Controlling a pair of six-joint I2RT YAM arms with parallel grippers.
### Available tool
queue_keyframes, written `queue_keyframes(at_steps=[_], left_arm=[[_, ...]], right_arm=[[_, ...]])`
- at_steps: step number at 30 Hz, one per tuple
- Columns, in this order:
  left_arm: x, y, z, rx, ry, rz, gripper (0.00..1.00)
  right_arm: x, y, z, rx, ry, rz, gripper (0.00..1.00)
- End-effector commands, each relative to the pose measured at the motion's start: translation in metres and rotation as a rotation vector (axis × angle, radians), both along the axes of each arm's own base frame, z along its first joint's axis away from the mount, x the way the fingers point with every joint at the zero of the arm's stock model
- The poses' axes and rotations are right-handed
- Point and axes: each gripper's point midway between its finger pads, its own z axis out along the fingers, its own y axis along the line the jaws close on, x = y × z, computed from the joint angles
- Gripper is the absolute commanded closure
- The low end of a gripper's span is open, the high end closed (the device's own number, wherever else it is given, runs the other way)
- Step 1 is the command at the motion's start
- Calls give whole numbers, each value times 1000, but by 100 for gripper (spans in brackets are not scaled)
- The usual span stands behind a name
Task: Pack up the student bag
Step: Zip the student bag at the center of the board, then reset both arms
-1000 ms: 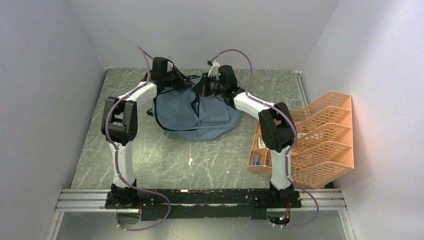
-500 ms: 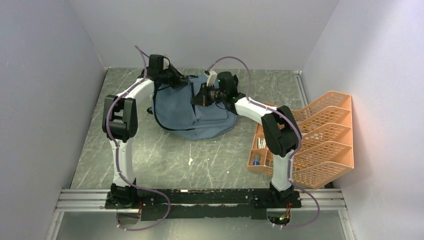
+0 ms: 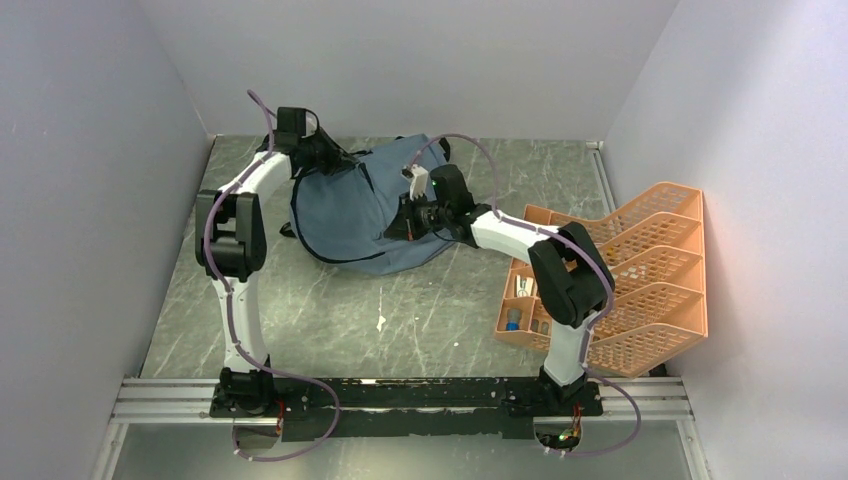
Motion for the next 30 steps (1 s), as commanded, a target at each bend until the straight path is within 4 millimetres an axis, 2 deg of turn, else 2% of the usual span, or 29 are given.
queue_keyframes(at_steps=[1, 4, 7, 10, 12, 14, 16, 19, 22, 23, 25, 27, 30], left_arm=[[38, 52, 22, 81, -148, 126, 95], [35, 50, 22, 78, -164, 105, 95], [29, 45, 24, 71, -184, 65, 94], [23, 46, 34, 100, -220, 34, 82], [18, 48, 45, 134, -248, 16, 67], [12, 52, 60, 175, -284, 6, 57], [3, 57, 77, 226, -329, -3, 52], [-14, 67, 104, 299, -387, -1, 48], [-36, 81, 123, 391, -425, 14, 46], [-46, 86, 136, 420, -454, 28, 45], [-61, 94, 144, 479, -475, 42, 42], [-83, 102, 166, 525, -536, 64, 38], [-113, 109, 178, 572, -578, 81, 32]], right_arm=[[-37, -16, -26, -81, 80, 59, 100], [-44, -23, -46, -125, 113, 62, 100], [-44, -23, -51, -128, 116, 64, 100], [-34, -19, -32, -109, 65, 45, 88], [-24, -18, -15, -101, 22, 25, 79], [-15, -17, 3, -98, -25, 2, 72], [-6, -19, 22, -99, -73, -36, 68], [8, -30, 48, -117, -146, -123, 65], [23, -51, 71, -151, -225, -265, 63], [26, -59, 78, -160, -248, -314, 62], [33, -81, 93, -184, -297, -439, 59], [39, -107, 109, -205, -340, -579, 56], [37, -143, 128, -229, -400, -733, 52]])
